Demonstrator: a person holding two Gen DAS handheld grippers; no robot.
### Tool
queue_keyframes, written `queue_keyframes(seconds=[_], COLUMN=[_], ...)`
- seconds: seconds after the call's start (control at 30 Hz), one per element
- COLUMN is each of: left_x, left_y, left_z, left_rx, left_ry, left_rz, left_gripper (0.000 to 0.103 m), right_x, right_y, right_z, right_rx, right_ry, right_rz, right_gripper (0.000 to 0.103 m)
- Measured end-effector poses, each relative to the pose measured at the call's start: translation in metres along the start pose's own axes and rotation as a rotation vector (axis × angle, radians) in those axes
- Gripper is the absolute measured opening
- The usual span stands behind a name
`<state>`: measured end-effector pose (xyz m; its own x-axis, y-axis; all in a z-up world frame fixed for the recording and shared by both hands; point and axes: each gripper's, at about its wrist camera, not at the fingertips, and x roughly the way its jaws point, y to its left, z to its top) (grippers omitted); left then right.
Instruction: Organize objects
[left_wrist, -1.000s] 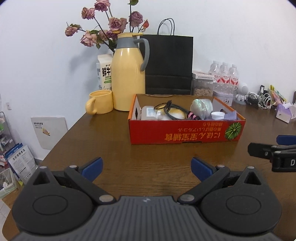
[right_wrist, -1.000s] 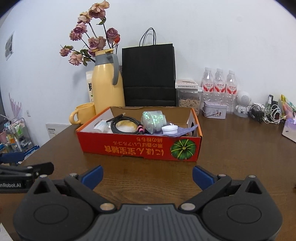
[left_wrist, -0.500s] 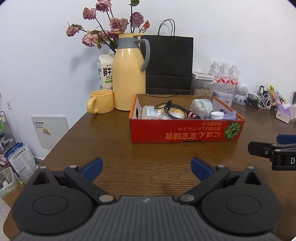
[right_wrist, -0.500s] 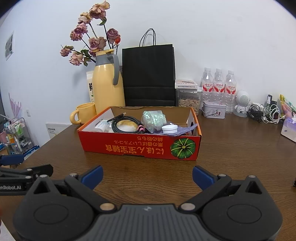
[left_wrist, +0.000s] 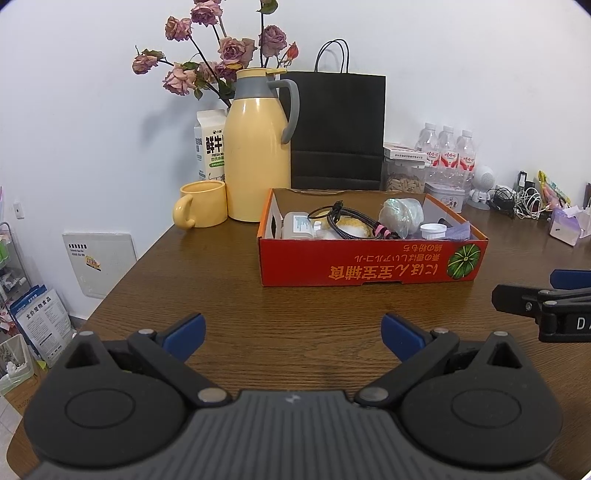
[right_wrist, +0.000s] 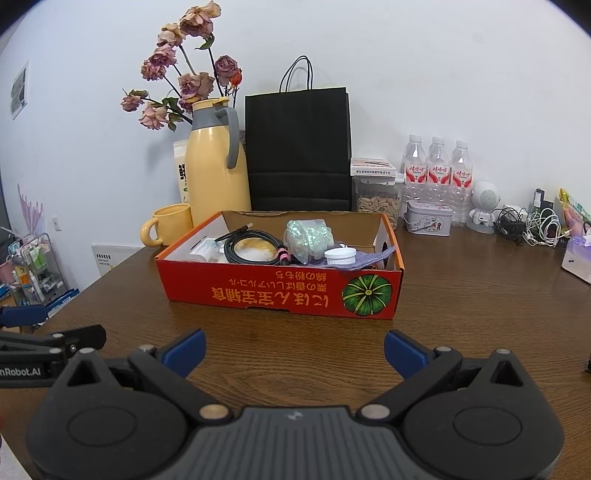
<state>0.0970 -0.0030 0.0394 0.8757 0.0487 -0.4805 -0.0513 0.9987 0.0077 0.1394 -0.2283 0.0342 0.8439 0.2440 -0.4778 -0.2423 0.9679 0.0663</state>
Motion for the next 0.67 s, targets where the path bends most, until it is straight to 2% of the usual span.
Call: queue_keyframes(seconds=[0.67], left_x=[-0.0029], left_y=[0.0006], left_z=[-0.0011], left_rx=[0.009], left_ry=[-0.011], left_rz=[0.016], left_gripper=[0.103], right_x=[0.0013], right_y=[0.0023], right_z=[-0.0034], right_rx=[-0.004], right_ry=[0.006], right_rz=[0.000], right_gripper=[0.103])
